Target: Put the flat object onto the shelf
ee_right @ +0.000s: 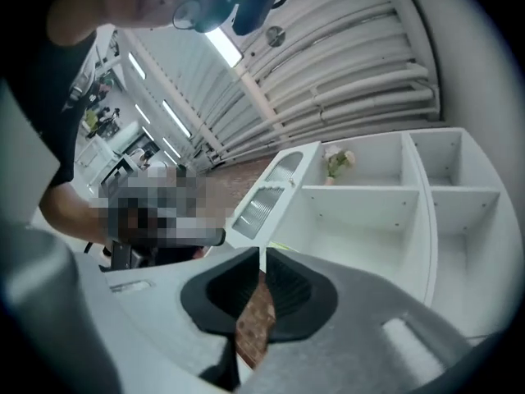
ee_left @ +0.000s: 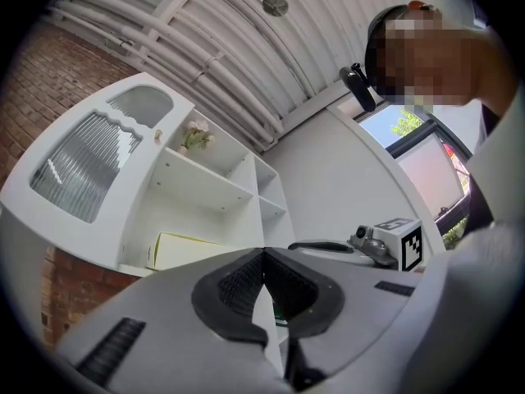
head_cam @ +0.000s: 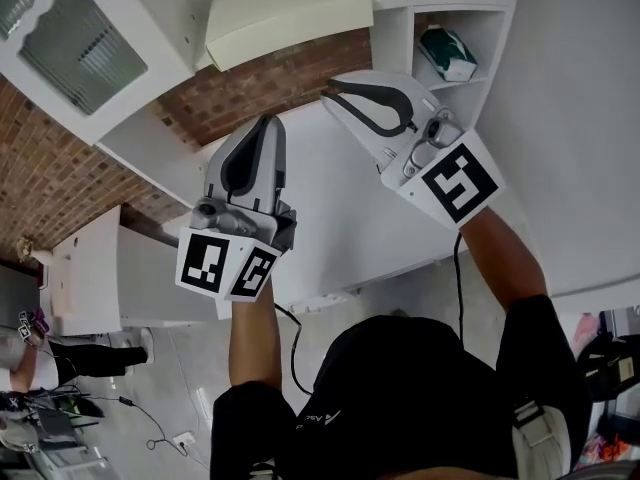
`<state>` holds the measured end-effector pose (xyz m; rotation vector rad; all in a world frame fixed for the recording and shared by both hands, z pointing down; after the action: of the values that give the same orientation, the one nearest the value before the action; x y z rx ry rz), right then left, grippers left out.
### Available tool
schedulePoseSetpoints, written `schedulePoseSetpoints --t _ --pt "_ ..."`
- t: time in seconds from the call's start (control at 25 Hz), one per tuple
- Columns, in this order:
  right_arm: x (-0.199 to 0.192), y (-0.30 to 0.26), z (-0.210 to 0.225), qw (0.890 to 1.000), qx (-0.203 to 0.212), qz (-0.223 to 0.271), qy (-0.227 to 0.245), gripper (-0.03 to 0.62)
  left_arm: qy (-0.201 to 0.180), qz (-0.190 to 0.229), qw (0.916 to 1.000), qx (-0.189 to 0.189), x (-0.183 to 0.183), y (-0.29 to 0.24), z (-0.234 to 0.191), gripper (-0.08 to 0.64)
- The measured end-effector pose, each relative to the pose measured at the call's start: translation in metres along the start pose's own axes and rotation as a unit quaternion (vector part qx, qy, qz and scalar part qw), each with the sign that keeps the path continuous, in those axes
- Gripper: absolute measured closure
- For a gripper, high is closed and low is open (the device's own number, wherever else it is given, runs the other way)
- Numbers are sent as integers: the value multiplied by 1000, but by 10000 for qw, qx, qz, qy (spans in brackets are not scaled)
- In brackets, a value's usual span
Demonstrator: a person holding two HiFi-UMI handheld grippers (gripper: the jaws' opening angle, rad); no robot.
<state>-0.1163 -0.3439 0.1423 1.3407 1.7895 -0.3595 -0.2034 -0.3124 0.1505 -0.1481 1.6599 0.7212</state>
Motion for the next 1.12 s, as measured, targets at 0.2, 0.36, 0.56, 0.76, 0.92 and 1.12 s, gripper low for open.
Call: schedulePoseSetpoints --t 0.2,0.36,0.56,0.76,0.92,1.12 --pt "-23 16 -15 9978 0 200 -635 589 -174 -132 9997 68 -17 4 12 561" --pt "-33 27 -20 9900 51 348 -1366 591 -110 -151 9997 135 -25 7 17 562" --pt "-38 30 -22 9874 88 337 -1544 592 -61 -161 9996 221 -26 9 18 562" --pt "-33 31 -25 9882 160 373 -1479 592 -73 -193 9995 253 -26 11 21 562" --pt "-32 32 -26 9893 212 361 -1397 592 -33 -214 9994 280 -28 11 21 561" --pt "-31 35 -25 9896 228 366 -1371 592 -13 -219 9993 295 -28 12 22 563"
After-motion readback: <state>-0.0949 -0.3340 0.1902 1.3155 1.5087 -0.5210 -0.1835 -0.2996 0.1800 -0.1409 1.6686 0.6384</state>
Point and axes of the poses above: the fingertips, and each gripper's own axes: y backward along the fingers, z to its right, x out of its top, the point moved 3 cm from there along y, backward along the fingers, and after that the axes turned 8 degrees about y, right-handed, at the moved point
